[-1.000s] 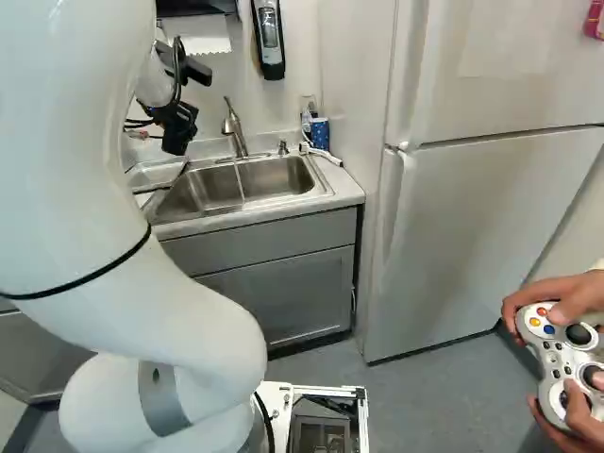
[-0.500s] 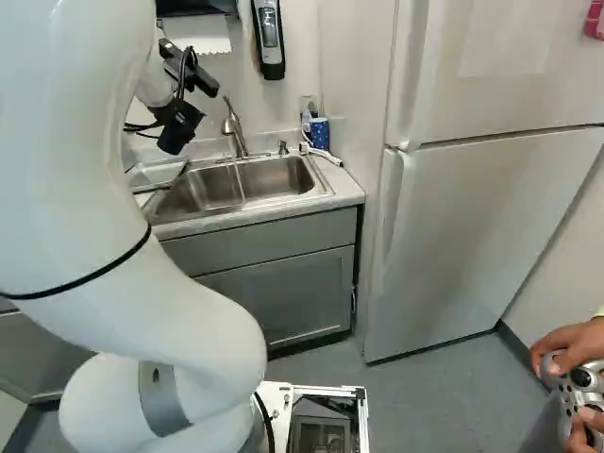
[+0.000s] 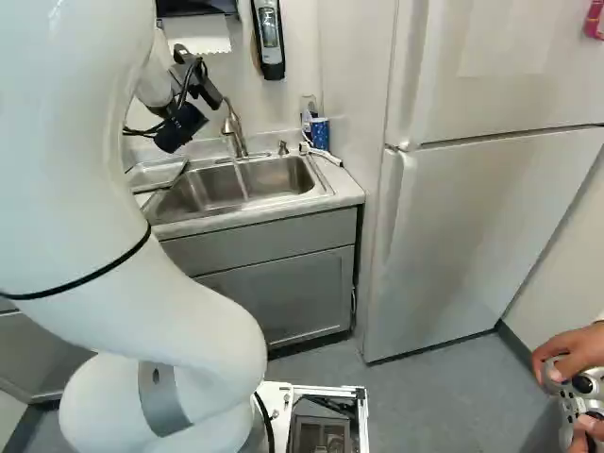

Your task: Rinse the cup and place it in the tray

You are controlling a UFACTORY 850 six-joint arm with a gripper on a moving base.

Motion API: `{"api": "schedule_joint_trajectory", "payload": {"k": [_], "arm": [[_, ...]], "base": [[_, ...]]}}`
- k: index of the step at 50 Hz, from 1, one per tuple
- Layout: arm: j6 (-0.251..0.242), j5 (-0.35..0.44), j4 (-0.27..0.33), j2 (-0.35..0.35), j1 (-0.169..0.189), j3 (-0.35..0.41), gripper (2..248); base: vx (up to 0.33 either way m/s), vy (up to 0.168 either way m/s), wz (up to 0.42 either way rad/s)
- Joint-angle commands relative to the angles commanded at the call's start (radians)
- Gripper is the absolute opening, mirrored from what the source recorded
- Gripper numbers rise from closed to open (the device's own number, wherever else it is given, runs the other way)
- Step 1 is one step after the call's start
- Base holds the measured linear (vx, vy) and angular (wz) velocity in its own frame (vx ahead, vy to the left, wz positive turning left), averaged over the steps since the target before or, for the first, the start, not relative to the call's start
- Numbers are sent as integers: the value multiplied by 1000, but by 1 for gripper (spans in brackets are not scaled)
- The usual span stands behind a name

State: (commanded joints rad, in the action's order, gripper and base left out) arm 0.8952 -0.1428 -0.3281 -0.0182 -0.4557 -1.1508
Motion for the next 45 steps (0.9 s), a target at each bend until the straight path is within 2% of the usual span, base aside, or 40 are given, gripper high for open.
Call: {"api": "schedule_joint_trajectory", "payload": {"k": [45], "arm": [[473, 0, 0, 0, 0, 0, 121]], "base": [[0, 0, 0]]}}
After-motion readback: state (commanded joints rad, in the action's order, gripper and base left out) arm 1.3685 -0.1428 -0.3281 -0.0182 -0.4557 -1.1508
